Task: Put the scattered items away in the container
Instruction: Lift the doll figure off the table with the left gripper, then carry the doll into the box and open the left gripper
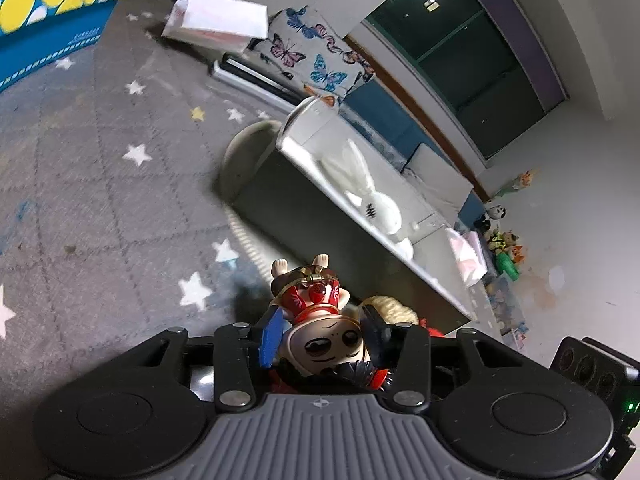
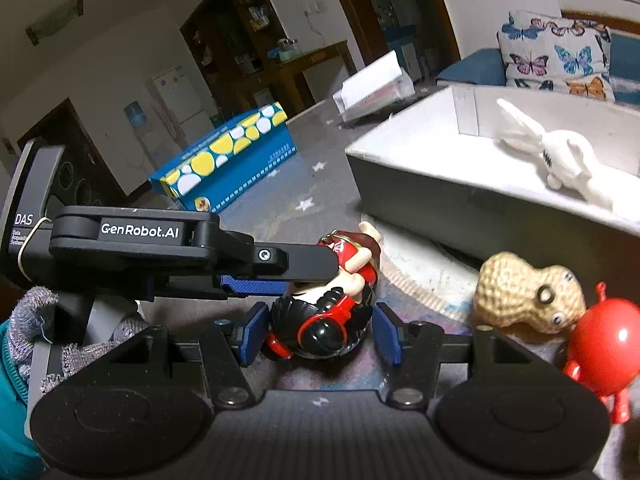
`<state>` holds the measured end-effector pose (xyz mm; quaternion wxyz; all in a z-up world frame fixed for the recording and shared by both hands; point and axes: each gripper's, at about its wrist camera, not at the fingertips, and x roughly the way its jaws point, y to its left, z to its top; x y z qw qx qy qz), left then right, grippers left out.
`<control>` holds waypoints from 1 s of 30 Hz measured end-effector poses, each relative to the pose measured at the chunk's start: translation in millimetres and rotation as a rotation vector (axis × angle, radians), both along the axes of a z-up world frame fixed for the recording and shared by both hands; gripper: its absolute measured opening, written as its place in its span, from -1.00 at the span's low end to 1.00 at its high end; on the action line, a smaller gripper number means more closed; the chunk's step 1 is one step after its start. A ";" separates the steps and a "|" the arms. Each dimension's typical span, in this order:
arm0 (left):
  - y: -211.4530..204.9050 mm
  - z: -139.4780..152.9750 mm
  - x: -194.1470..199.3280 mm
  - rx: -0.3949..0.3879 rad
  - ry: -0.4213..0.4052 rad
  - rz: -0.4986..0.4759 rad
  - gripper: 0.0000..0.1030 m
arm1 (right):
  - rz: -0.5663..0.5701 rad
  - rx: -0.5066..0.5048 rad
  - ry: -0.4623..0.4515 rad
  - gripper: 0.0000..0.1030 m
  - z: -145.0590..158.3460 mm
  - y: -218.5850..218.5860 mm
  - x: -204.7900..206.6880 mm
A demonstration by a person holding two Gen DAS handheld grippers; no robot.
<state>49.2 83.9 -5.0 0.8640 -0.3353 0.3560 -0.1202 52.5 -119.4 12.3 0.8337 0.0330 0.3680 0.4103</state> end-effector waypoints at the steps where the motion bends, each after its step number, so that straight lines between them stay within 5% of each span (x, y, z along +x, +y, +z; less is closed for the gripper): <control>1: -1.2 5.0 0.5 0.003 -0.013 -0.003 -0.12 | -0.001 0.003 -0.015 0.12 4.8 -1.5 -0.5; 15: -36.7 70.6 77.7 0.061 -0.174 -0.067 -0.13 | -0.084 0.026 -0.173 0.12 68.1 -28.3 55.1; 30: -43.3 32.5 177.3 0.163 -0.039 -0.092 -0.16 | -0.141 0.010 0.052 0.12 23.9 -21.1 167.3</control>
